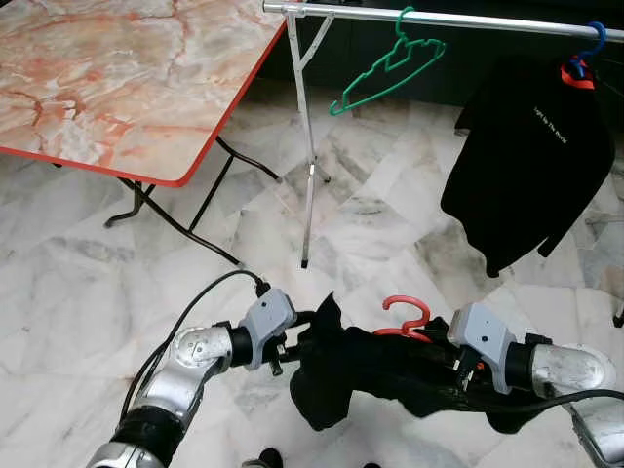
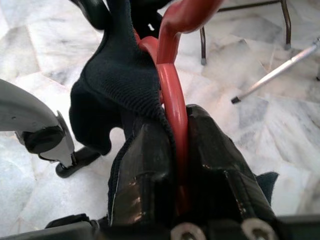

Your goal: Hang hanger

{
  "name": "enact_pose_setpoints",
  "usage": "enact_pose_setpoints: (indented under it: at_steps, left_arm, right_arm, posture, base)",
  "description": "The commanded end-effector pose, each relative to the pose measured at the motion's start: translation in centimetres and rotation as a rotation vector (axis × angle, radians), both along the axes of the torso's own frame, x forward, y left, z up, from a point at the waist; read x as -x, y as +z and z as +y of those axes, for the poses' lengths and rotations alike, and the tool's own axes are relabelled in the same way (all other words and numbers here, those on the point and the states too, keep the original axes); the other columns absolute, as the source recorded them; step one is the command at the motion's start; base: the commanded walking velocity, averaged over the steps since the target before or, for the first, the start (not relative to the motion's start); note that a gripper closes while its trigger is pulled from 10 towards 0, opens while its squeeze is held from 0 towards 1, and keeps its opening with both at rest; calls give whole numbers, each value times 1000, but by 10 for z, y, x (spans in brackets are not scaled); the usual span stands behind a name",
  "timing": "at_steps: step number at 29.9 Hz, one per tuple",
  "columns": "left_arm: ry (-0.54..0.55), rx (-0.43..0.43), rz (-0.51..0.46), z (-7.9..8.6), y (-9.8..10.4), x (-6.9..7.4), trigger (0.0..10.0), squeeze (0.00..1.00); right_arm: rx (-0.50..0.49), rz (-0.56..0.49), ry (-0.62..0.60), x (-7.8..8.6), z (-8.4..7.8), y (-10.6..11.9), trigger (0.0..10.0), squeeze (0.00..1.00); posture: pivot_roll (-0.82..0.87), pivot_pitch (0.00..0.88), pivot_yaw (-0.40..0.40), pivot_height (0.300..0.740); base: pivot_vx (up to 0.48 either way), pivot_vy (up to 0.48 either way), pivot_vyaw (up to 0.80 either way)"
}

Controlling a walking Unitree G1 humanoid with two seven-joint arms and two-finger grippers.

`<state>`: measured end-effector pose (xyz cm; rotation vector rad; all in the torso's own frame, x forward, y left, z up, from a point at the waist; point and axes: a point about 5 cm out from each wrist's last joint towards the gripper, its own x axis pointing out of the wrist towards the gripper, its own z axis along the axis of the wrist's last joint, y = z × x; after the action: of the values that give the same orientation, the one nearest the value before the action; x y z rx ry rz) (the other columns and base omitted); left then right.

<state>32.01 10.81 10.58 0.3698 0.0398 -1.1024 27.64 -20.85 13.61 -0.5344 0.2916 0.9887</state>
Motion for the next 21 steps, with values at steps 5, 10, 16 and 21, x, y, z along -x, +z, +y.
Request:
enact_pose_setpoints:
  at_steps: [5, 10, 16, 21]
  left_arm:
    - [-38, -99, 7, 1, -11, 3, 10000, 1000]
    - [-79, -146, 90, 6, -22, 7, 10000, 1000]
    - [-159, -255, 127, 4, -38, 16, 10000, 1000]
    - [-97, -240, 110, 0, -41, 12, 10000, 0]
  right_arm:
    - [-11, 11, 53, 11, 1, 4, 10000, 0]
    - [-6, 13, 55, 12, -1, 5, 10000, 0]
    - [-14, 1, 67, 11, 1, 11, 10000, 0]
    - [-42, 4, 103, 13, 8, 14, 10000, 0]
  posture:
    - [-67, 278, 61, 740]
    - [-74, 284, 59, 740]
    - [-73, 289, 57, 740]
    - [-77, 290, 54, 740]
  base:
    - [0, 0, 0]
    - [0, 0, 0]
    - [0, 0, 0]
    - [0, 0, 0]
